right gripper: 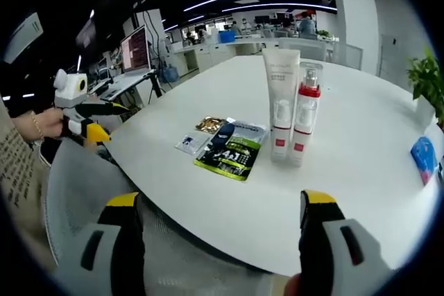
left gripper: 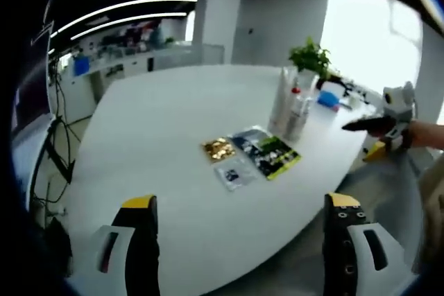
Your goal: Arrange the skincare products in the storage area until every visible bottle or jar stands upright without overlapping.
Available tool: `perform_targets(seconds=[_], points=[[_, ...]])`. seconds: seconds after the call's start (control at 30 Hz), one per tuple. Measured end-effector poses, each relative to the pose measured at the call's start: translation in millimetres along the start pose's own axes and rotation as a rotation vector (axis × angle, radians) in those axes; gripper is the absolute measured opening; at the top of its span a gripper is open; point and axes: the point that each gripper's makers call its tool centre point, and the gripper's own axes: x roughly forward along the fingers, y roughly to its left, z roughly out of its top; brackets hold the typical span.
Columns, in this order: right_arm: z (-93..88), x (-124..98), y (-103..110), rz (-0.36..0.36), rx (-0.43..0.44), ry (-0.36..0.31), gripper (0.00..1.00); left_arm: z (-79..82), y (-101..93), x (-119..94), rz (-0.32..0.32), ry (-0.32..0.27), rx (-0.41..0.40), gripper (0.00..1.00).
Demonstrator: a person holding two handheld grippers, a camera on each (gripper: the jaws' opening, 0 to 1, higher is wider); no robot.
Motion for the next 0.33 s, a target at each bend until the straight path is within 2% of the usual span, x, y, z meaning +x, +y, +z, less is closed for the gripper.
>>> perform_targets(seconds=[0.33], points=[[-0.1,-0.2,-0.2,-0.003,-0.002,-0.003,0.94,-4.1,1.6,-0.5,0.006,0.011,0.006,0.97]])
